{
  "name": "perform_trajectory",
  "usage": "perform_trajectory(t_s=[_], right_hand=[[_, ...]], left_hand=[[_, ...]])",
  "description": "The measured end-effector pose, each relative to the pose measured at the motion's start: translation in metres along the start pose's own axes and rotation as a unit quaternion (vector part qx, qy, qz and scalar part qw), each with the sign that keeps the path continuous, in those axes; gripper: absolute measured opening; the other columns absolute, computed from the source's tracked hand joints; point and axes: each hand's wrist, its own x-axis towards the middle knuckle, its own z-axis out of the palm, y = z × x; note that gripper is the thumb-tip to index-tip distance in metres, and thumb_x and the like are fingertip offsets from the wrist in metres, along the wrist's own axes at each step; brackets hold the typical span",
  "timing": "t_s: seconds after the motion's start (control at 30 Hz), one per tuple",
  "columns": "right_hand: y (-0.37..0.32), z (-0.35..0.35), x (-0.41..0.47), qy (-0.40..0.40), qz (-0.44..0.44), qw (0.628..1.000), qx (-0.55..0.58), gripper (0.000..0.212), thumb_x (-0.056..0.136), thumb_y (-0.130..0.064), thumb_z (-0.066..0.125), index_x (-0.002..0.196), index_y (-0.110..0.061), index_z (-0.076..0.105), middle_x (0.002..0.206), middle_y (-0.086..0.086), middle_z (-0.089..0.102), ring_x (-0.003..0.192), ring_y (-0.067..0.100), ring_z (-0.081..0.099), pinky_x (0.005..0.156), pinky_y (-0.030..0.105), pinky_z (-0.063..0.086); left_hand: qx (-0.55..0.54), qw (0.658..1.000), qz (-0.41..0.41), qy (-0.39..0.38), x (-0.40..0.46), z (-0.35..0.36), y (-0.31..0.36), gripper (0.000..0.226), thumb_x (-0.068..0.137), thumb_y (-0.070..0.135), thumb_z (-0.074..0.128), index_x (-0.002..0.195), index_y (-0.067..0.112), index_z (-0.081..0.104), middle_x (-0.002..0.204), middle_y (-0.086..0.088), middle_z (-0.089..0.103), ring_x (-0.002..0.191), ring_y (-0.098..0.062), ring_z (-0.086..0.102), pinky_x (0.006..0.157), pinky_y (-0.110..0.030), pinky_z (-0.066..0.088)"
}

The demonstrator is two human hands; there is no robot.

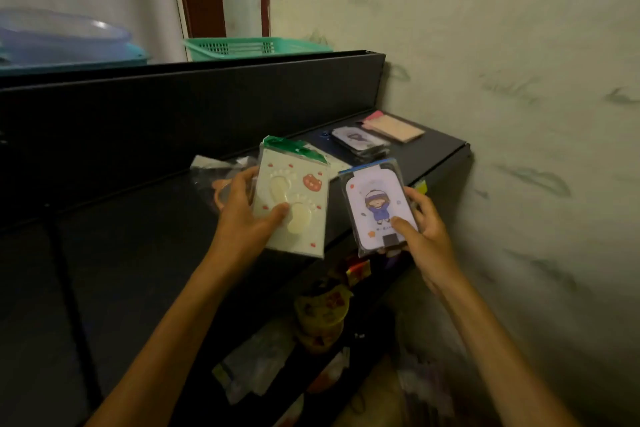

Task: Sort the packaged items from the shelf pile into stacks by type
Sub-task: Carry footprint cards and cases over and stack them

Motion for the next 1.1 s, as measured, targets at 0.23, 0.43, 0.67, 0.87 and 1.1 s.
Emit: perform_trajectory(t_s=[0.23, 0.43, 0.67, 0.87, 1.1], right_hand=[[0.006, -0.029, 0.102, -0.038, 0.007, 0.999, 0.013, 0.047, 0.087, -0.011, 0.064, 0.125, -0.035, 0.049, 0.114, -0.008, 0.066, 0.094, 0.009, 0.068, 0.065, 0.025, 0.057], [0.014, -0.036, 0.174, -0.086, 0.02, 0.996, 0.029, 0.047, 0.088, -0.011, 0.063, 0.126, -0.034, 0.048, 0.112, -0.008, 0.065, 0.092, 0.011, 0.069, 0.059, 0.035, 0.059], [0.026, -0.035, 0.273, -0.156, -0.005, 0.988, -0.007, 0.047, 0.088, -0.006, 0.061, 0.129, -0.024, 0.047, 0.11, -0.01, 0.062, 0.086, -0.003, 0.066, 0.058, 0.016, 0.053], [0.04, -0.024, 0.327, -0.234, 0.01, 0.969, -0.075, 0.041, 0.09, -0.011, 0.06, 0.129, -0.016, 0.047, 0.113, -0.001, 0.062, 0.076, 0.002, 0.067, 0.051, 0.017, 0.052], [0.042, -0.03, 0.35, -0.246, -0.132, 0.911, -0.305, 0.056, 0.084, -0.03, 0.067, 0.133, -0.015, 0.045, 0.126, 0.007, 0.053, 0.094, 0.011, 0.048, 0.071, 0.019, 0.04]], left_hand=[[0.027, 0.998, -0.002, 0.051, 0.065, 0.048, 0.003, 0.062, 0.08, 0.02, 0.07, 0.121, 0.047, 0.032, 0.118, 0.014, 0.048, 0.095, -0.004, 0.057, 0.058, -0.017, 0.053], [0.064, 0.992, -0.01, 0.106, 0.097, 0.067, -0.001, 0.063, 0.081, 0.018, 0.069, 0.12, 0.048, 0.03, 0.12, 0.011, 0.049, 0.092, -0.005, 0.058, 0.05, -0.015, 0.051], [0.073, 0.981, -0.029, 0.177, 0.13, 0.103, -0.004, 0.062, 0.082, 0.013, 0.068, 0.122, 0.042, 0.03, 0.118, 0.011, 0.048, 0.091, -0.006, 0.059, 0.056, -0.019, 0.052], [0.077, 0.969, -0.043, 0.231, 0.142, 0.13, -0.007, 0.061, 0.081, 0.014, 0.068, 0.123, 0.041, 0.032, 0.112, 0.015, 0.051, 0.093, -0.005, 0.059, 0.054, -0.014, 0.053], [0.089, 0.952, -0.088, 0.278, 0.146, 0.141, -0.014, 0.061, 0.081, 0.015, 0.068, 0.127, 0.037, 0.034, 0.103, 0.018, 0.054, 0.086, -0.002, 0.061, 0.051, -0.014, 0.051]])
